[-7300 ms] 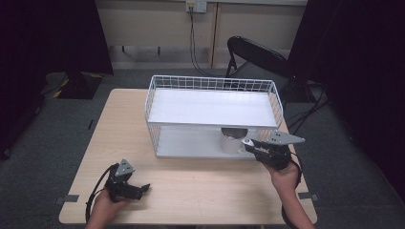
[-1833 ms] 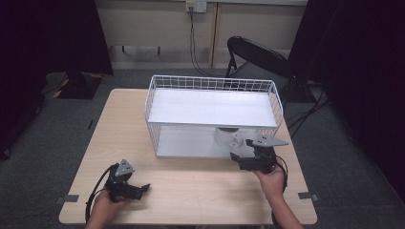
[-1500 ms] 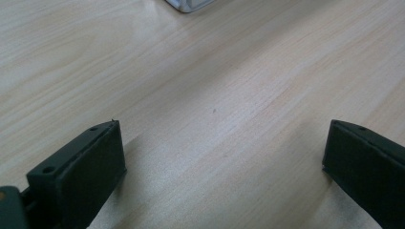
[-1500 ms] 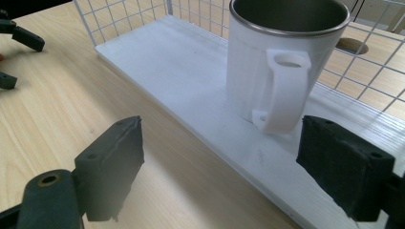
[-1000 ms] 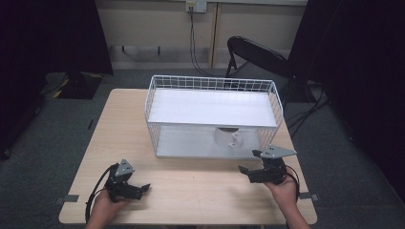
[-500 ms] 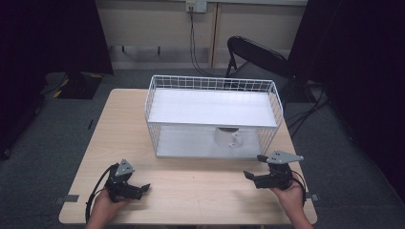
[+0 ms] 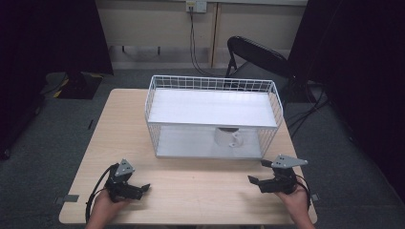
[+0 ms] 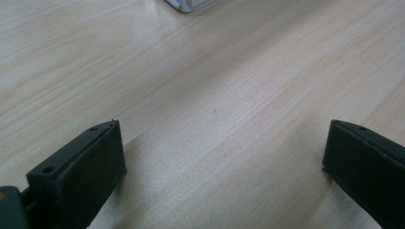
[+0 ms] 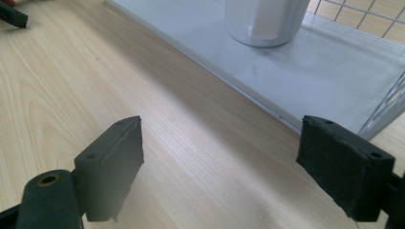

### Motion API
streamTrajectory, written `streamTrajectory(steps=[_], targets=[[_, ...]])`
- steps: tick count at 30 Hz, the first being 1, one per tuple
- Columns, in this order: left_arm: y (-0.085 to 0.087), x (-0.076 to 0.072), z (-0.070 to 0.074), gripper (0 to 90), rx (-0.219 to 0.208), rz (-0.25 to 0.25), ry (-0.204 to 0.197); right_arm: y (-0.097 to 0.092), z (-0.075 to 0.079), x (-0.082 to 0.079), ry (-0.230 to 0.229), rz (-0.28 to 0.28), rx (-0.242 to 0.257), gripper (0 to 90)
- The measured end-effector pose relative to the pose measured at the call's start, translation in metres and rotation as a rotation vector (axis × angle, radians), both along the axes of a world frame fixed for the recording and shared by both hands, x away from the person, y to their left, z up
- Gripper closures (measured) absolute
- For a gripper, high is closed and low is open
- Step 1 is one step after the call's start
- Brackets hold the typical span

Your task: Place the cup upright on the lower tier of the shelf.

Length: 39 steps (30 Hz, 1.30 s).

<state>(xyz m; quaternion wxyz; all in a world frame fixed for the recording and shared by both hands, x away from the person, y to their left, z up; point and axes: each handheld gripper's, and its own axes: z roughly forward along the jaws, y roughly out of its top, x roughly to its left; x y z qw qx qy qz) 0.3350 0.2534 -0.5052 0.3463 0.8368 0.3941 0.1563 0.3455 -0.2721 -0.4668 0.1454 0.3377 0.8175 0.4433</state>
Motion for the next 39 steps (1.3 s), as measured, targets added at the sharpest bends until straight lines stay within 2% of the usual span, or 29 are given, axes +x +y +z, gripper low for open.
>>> streamTrajectory(steps=[7, 27, 39], targets=[[0.000, 0.000, 0.000, 0.0, 0.000, 0.000, 0.000, -0.008, -0.005, -0.002, -0.002, -0.003, -0.014, 14.3], [0.000, 0.000, 0.000, 0.0, 0.000, 0.000, 0.000, -0.037, -0.030, -0.010, 0.043, -0.042, -0.048, 14.0], [0.000, 0.000, 0.000, 0.0, 0.000, 0.000, 0.000, -0.035, -0.040, -0.009, 0.063, -0.022, -0.138, 13.4]])
